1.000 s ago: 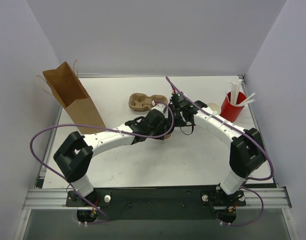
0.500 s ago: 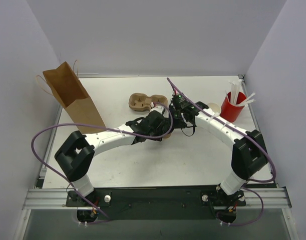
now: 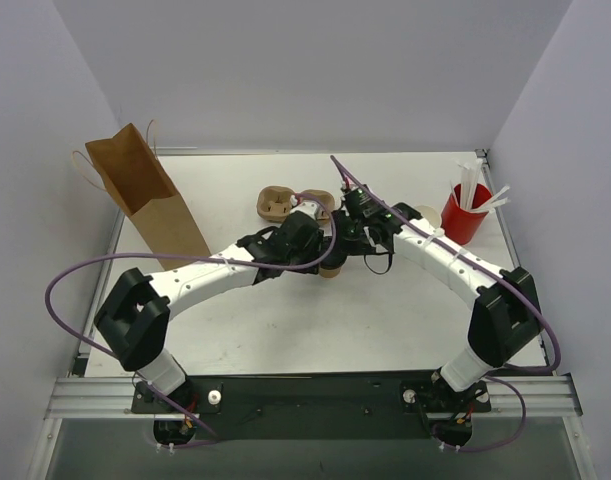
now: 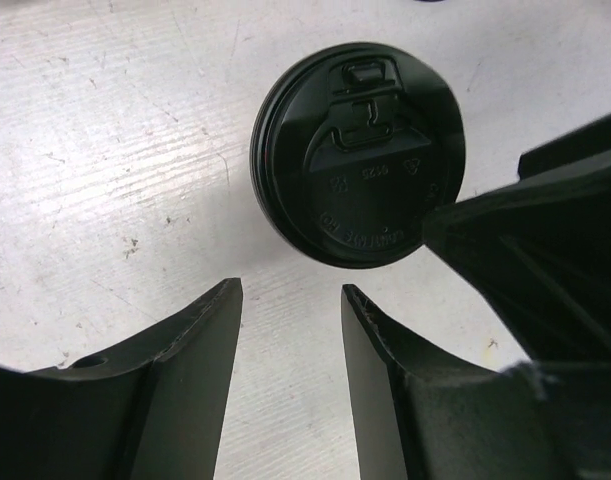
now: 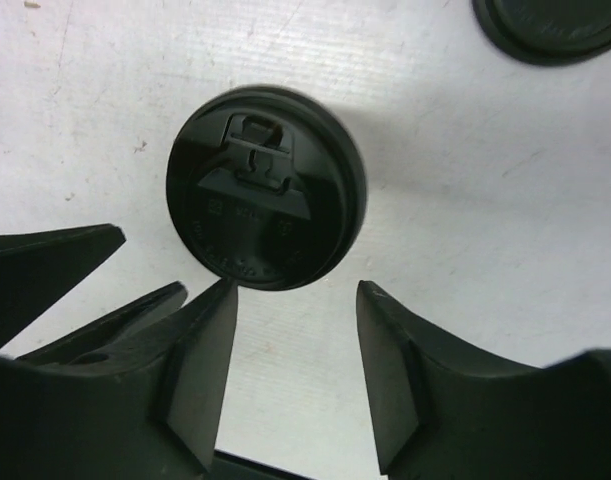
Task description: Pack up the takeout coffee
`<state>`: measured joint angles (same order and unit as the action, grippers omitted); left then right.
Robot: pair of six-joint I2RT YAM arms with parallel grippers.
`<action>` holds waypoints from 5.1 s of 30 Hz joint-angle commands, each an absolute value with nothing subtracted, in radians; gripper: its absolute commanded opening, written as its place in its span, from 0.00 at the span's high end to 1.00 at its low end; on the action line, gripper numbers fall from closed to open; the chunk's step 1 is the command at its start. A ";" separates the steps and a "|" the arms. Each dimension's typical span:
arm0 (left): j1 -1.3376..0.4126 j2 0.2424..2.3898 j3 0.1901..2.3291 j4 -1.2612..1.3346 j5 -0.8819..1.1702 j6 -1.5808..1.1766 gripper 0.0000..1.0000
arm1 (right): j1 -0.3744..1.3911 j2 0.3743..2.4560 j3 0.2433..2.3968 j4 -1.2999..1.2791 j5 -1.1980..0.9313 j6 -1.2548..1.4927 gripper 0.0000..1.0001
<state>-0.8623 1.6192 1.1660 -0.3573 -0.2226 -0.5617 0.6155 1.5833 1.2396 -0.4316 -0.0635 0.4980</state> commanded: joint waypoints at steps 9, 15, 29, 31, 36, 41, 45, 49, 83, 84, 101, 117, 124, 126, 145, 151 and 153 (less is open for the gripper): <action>-0.773 1.543 1.250 -0.455 -0.236 -0.620 0.45 | 0.574 1.611 1.321 -0.377 -0.198 0.051 0.35; -0.664 1.480 1.221 -0.500 -0.206 -0.637 0.45 | 0.560 1.629 1.281 -0.333 -0.305 -0.098 0.28; -0.594 1.407 1.184 -0.500 -0.147 -0.603 0.45 | 0.555 1.756 1.407 -0.423 -0.302 -0.212 0.22; -0.594 1.407 1.184 -0.499 -0.143 -0.601 0.45 | 0.558 1.756 1.404 -0.422 -0.299 -0.210 0.22; -0.594 1.410 1.181 -0.491 -0.133 -0.597 0.45 | 0.558 1.735 1.384 -0.399 -0.308 -0.192 0.22; -0.594 1.413 1.174 -0.480 -0.123 -0.595 0.45 | 0.569 1.744 1.388 -0.396 -0.325 -0.189 0.21; -0.594 1.416 1.167 -0.471 -0.114 -0.597 0.45 | 0.572 1.746 1.385 -0.394 -0.322 -0.184 0.20; -0.594 1.422 1.166 -0.468 -0.109 -0.595 0.45 | 0.578 1.738 1.382 -0.388 -0.313 -0.179 0.19; -0.594 1.422 1.147 -0.451 -0.094 -0.594 0.45 | 0.614 1.715 1.391 -0.344 -0.140 -0.117 0.16; -0.594 1.422 1.146 -0.451 -0.094 -0.594 0.45 | 0.614 1.715 1.391 -0.348 -0.143 -0.115 0.16; -0.594 1.430 1.143 -0.439 -0.089 -0.595 0.45 | 0.656 1.683 1.399 -0.402 -0.026 0.074 0.16; -0.595 1.428 1.135 -0.437 -0.086 -0.594 0.45 | 0.699 1.710 1.405 -0.452 -0.003 0.130 0.16; -0.595 1.428 1.134 -0.433 -0.084 -0.595 0.45 | 0.704 1.721 1.405 -0.469 0.029 0.137 0.16; -0.595 1.431 1.134 -0.431 -0.083 -0.595 0.45 | 0.709 1.724 1.402 -0.471 0.031 0.138 0.16; -0.595 1.422 1.121 -0.430 -0.084 -0.598 0.45 | 0.719 1.761 1.390 -0.466 0.052 0.166 0.27; -0.595 1.422 1.118 -0.428 -0.086 -0.598 0.45 | 0.722 1.756 1.373 -0.463 0.052 0.176 0.36; -0.595 1.424 1.115 -0.429 -0.086 -0.600 0.45 | 0.729 1.758 1.367 -0.462 0.067 0.181 0.36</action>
